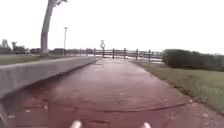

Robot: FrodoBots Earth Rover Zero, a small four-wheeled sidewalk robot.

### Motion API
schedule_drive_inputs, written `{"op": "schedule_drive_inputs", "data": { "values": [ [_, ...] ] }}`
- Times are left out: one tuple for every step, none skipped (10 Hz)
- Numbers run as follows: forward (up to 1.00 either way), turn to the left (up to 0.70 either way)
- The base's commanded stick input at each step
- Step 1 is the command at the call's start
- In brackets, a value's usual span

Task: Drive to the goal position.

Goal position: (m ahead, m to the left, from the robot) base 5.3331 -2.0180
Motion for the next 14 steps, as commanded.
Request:
{"op": "schedule_drive_inputs", "data": {
  "values": [
    [0.5,0.0],
    [0.5,0.0],
    [0.5,0.0],
    [0.5,0.0],
    [0.5,0.0],
    [0.5,0.0],
    [0.5,0.0],
    [0.5,0.0],
    [0.5,0.0],
    [0.5,0.0],
    [0.5,0.0],
    [0.5,0.0],
    [0.5,0.0],
    [0.5,0.0]
  ]
}}
